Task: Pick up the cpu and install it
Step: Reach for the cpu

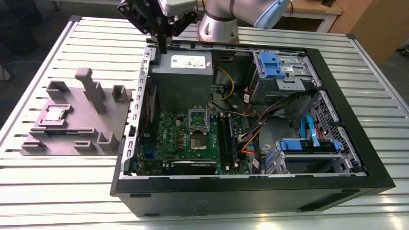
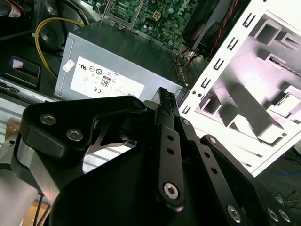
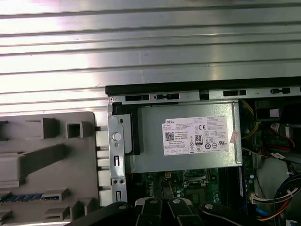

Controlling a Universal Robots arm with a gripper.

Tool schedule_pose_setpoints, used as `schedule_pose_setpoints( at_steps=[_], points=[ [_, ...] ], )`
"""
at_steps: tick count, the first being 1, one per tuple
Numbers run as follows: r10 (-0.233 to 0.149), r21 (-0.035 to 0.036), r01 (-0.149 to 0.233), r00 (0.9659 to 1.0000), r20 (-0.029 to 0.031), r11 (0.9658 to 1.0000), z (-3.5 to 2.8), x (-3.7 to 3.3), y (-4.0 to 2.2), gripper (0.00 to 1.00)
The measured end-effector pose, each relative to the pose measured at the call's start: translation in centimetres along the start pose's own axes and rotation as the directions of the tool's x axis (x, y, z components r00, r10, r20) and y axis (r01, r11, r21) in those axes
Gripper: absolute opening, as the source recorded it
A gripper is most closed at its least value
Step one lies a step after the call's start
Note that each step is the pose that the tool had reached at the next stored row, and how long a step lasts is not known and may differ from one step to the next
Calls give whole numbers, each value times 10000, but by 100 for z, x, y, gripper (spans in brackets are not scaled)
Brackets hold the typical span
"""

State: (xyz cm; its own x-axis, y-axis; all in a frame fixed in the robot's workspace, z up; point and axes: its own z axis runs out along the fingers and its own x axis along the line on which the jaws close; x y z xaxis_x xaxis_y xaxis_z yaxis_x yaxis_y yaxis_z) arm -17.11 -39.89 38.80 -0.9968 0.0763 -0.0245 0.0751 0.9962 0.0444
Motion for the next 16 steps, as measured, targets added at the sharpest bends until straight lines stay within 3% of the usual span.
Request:
schedule_pose_setpoints(
  at_steps=[16],
  points=[
    [0, 0, 0, 10000, 0, 10000, 1, 41, -3, 11]
  ],
)
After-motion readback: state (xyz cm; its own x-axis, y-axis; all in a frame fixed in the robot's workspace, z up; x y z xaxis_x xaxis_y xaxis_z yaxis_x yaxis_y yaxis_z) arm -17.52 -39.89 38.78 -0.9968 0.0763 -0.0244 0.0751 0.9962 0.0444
